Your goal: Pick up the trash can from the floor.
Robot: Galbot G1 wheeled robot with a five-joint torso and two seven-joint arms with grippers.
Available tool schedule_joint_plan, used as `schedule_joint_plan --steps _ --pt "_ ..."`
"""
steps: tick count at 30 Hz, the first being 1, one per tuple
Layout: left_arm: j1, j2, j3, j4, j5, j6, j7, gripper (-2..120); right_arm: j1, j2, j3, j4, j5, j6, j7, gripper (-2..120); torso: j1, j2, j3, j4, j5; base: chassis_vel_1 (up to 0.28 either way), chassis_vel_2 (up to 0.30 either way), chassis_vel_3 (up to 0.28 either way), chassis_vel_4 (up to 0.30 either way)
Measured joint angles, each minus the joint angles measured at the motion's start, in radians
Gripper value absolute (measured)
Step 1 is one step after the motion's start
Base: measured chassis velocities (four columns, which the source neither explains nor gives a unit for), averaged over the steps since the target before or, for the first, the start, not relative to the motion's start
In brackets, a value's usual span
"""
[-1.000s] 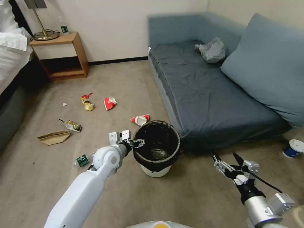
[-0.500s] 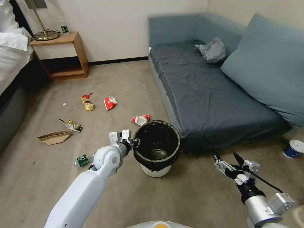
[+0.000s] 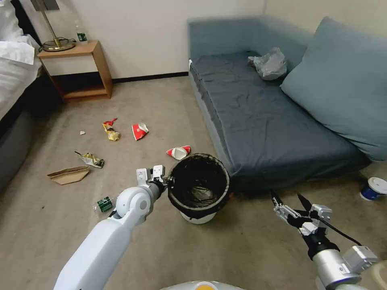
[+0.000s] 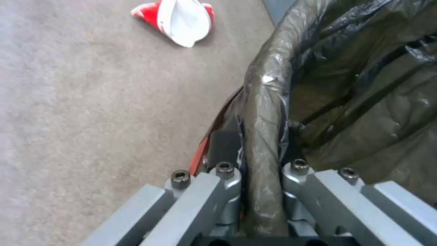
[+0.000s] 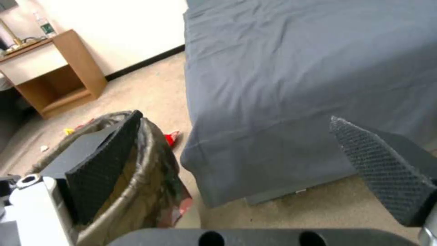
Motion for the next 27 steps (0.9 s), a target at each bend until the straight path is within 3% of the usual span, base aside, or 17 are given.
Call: schedule_joint_plan --steps 7,19,27 --pt "0.053 0.040 -0.063 -0.074 -0.011 0.000 0.001 3 -0.004 0.005 -0.005 0.016 -0.004 0.000 -0.002 100 0.000 0.000 0.000 0.0003 0.0001 0.000 0.000 0.000 0.000" --pt "0.226 0.105 -0.232 -0.274 -0.046 0.004 0.015 3 -0.018 0.026 -0.036 0.056 -0.034 0.002 -0.011 100 0.000 0.000 0.000 0.0002 0.0000 0.000 0.000 0.000 0.000" --pt "0.264 0.116 -0.280 -0.329 -0.066 0.004 0.017 3 -0.023 0.031 -0.049 0.070 -0.044 0.003 -0.014 100 0.000 0.000 0.000 0.0001 0.0001 0.000 0.000 0.000 0.000"
